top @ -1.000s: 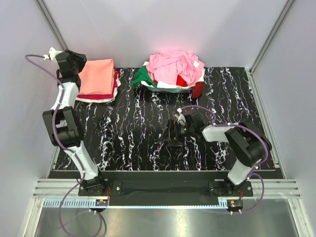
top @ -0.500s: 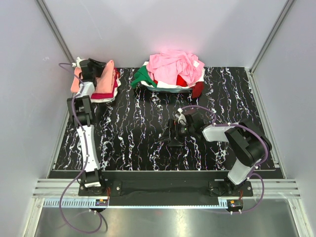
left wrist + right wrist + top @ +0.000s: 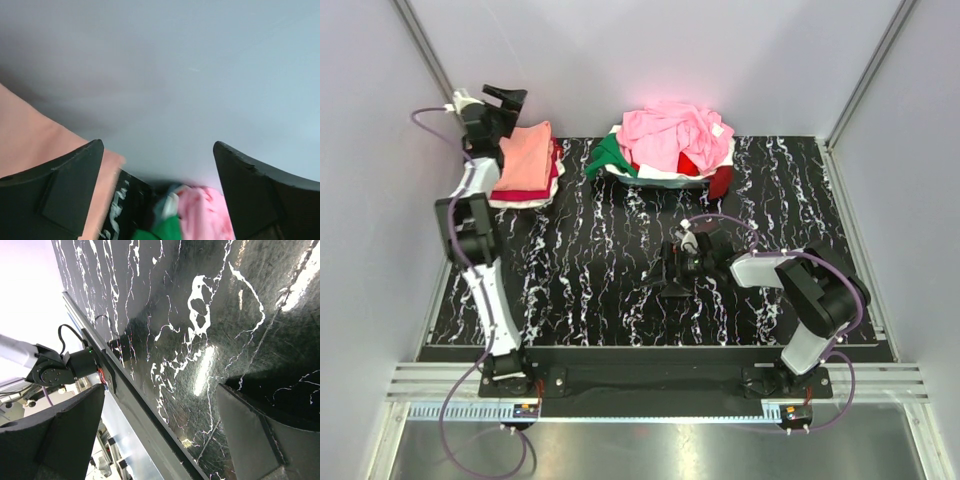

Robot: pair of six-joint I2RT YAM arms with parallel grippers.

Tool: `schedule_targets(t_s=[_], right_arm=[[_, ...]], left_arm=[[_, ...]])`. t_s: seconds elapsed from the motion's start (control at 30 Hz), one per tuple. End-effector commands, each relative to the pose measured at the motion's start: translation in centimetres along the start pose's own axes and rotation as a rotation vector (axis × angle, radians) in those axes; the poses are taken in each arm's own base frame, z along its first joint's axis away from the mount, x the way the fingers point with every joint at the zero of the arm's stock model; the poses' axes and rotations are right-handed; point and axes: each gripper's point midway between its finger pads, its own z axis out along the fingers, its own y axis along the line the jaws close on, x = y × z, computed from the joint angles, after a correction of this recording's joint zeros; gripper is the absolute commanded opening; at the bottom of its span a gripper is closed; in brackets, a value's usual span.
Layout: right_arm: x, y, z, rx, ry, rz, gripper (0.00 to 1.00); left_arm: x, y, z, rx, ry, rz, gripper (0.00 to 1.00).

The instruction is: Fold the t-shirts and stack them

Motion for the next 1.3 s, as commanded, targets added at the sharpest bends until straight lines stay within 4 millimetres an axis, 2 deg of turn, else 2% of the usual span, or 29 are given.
schedule_targets(t_s=[0.0, 0.03, 0.07, 0.1, 0.13, 0.17, 0.2, 0.27, 0.3, 0.33, 0.37, 0.4, 0.47, 0.5, 0.57, 0.6, 0.67, 0.7, 0.8, 0.87, 0.9, 0.93, 1.0, 1.1, 1.27], right_arm=[[-0.6, 0.8, -0.2, -0.038, -0.024, -0.027, 1.0], [-0.6, 0.9, -0.3, -0.039, -0.027, -0.032, 1.0], [-0.6, 0.8, -0.3, -0.034, -0.032, -0.03, 1.0], [-0.6, 1.1, -0.5, -0.039, -0.04, -0.04, 1.0], [-0.5, 1.0, -0.6, -0.035, -0.041, -0.04, 1.0], [-0.6, 0.9, -0.7, -0.03, -0.048, -0.039, 1.0], [-0.5, 1.0, -0.8, -0.031, -0.054, -0.045, 1.0], [-0.4, 0.9, -1.0, -0.022, -0.063, -0.047, 1.0], [-0.5, 1.3, -1.2, -0.03, -0.073, -0.061, 1.0], [-0.5, 1.3, -1.4, -0.03, -0.081, -0.064, 1.0], [-0.4, 1.0, -1.6, -0.02, -0.092, -0.059, 1.0], [-0.4, 1.7, -1.9, -0.035, -0.105, -0.079, 1.0], [-0.1, 1.9, -2.4, -0.05, -0.126, -0.093, 0.99], [0.1, 2.3, -2.9, -0.069, -0.142, -0.106, 1.0], [0.1, 2.6, -3.3, -0.084, -0.159, -0.121, 1.0], [0.0, 3.0, -3.6, -0.093, -0.169, -0.128, 1.0], [0.1, 3.0, -3.7, -0.091, -0.173, -0.128, 1.0], [0.1, 2.8, -3.6, -0.086, -0.17, -0.119, 1.0], [-0.1, 2.7, -3.4, -0.079, -0.168, -0.111, 1.0], [-0.2, 2.5, -3.3, -0.064, -0.167, -0.101, 1.0], [-0.2, 2.3, -3.2, -0.056, -0.164, -0.094, 1.0], [-0.1, 2.0, -3.1, -0.045, -0.158, -0.084, 1.0], [-0.2, 1.9, -2.9, -0.036, -0.15, -0.073, 0.99], [-0.4, 1.7, -2.7, -0.025, -0.145, -0.068, 1.0], [-0.5, 1.3, -2.2, -0.003, -0.127, -0.05, 1.0]], left_arm=[[-5.1, -13.1, -6.5, 0.255, -0.089, 0.104, 0.99], [-4.7, -13.4, -8.7, 0.237, -0.076, 0.1, 0.99], [-4.1, -13.0, -9.9, 0.22, -0.061, 0.093, 0.99], [-4.8, -15.6, -12.6, 0.252, -0.072, 0.102, 0.99], [-3.1, -13.1, -13.7, 0.194, -0.027, 0.086, 0.99], [-2.9, -13.1, -15.1, 0.178, -0.016, 0.091, 0.99], [-2.9, -14.9, -17.9, 0.169, -0.001, 0.107, 0.99], [-1.2, -13.5, -20.7, 0.098, 0.041, 0.146, 0.99], [-0.6, -13.8, -23.4, 0.05, 0.079, 0.186, 0.99], [0.2, -13.4, -24.7, 0.004, 0.106, 0.204, 0.99], [2.0, -11.4, -26.6, -0.101, 0.194, 0.208, 0.99], [2.3, -12.0, -28.6, -0.091, 0.223, 0.303, 0.99], [4.5, -11.7, -31.3, -0.1, 0.302, 0.38, 0.99], [5.9, -11.2, -33.9, -0.103, 0.355, 0.441, 0.99], [6.9, -10.7, -36.5, -0.103, 0.382, 0.479, 0.99], [7.7, -10.1, -39.0, -0.111, 0.399, 0.498, 0.99], [8.2, -9.9, -41.1, -0.095, 0.405, 0.527, 0.99], [8.3, -9.8, -43.0, -0.09, 0.403, 0.562, 0.99], [8.8, -10.0, -46.1, -0.056, 0.399, 0.618, 0.99], [9.5, -9.0, -47.2, -0.072, 0.423, 0.625, 0.99], [9.3, -8.7, -47.7, -0.089, 0.399, 0.638, 0.99], [9.4, -7.1, -47.8, -0.142, 0.396, 0.64, 0.99], [9.6, -5.8, -48.1, -0.181, 0.389, 0.645, 0.99], [9.9, -6.0, -48.5, -0.166, 0.403, 0.644, 0.99], [10.3, -5.9, -48.0, -0.149, 0.411, 0.635, 0.99]])
